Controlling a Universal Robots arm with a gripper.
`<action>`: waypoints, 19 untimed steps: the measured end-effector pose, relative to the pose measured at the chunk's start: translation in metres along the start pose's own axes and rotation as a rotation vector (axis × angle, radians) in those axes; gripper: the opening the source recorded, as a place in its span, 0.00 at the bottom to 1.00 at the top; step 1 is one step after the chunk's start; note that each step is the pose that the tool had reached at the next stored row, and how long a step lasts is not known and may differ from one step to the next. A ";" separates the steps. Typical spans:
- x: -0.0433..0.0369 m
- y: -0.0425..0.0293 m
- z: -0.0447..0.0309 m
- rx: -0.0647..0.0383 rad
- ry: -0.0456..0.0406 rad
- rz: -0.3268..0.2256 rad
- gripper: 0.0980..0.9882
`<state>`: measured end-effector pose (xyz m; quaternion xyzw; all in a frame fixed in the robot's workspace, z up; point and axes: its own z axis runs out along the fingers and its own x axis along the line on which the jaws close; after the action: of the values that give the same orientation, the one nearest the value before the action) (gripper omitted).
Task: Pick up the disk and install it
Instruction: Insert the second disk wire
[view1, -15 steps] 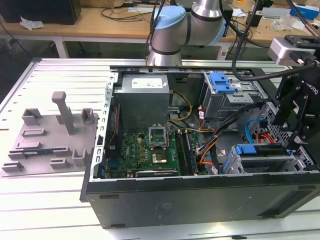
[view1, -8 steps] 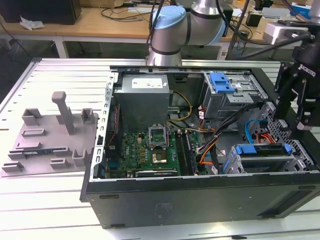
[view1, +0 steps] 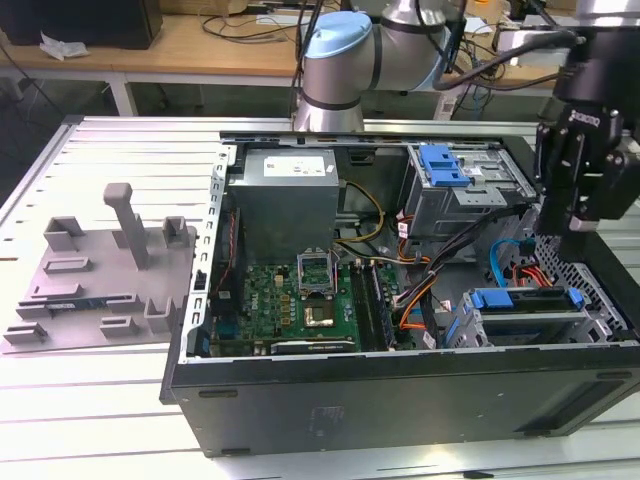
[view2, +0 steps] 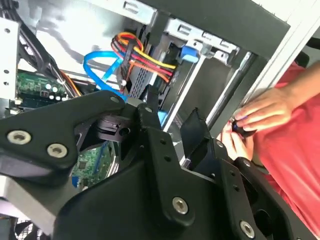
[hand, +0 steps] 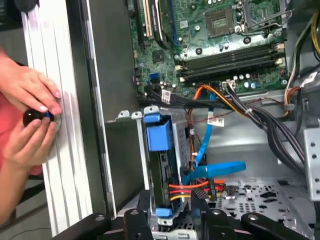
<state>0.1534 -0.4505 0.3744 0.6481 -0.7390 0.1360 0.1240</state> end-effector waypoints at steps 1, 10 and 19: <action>-0.0034 0.0045 -0.0004 0.001 0.0076 0.000 0.40; -0.0082 0.0167 0.0083 0.003 0.0236 0.000 0.40; -0.0109 0.0158 0.0104 0.004 0.0233 -0.005 0.30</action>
<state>0.1390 -0.4422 0.3602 0.6484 -0.7357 0.1447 0.1317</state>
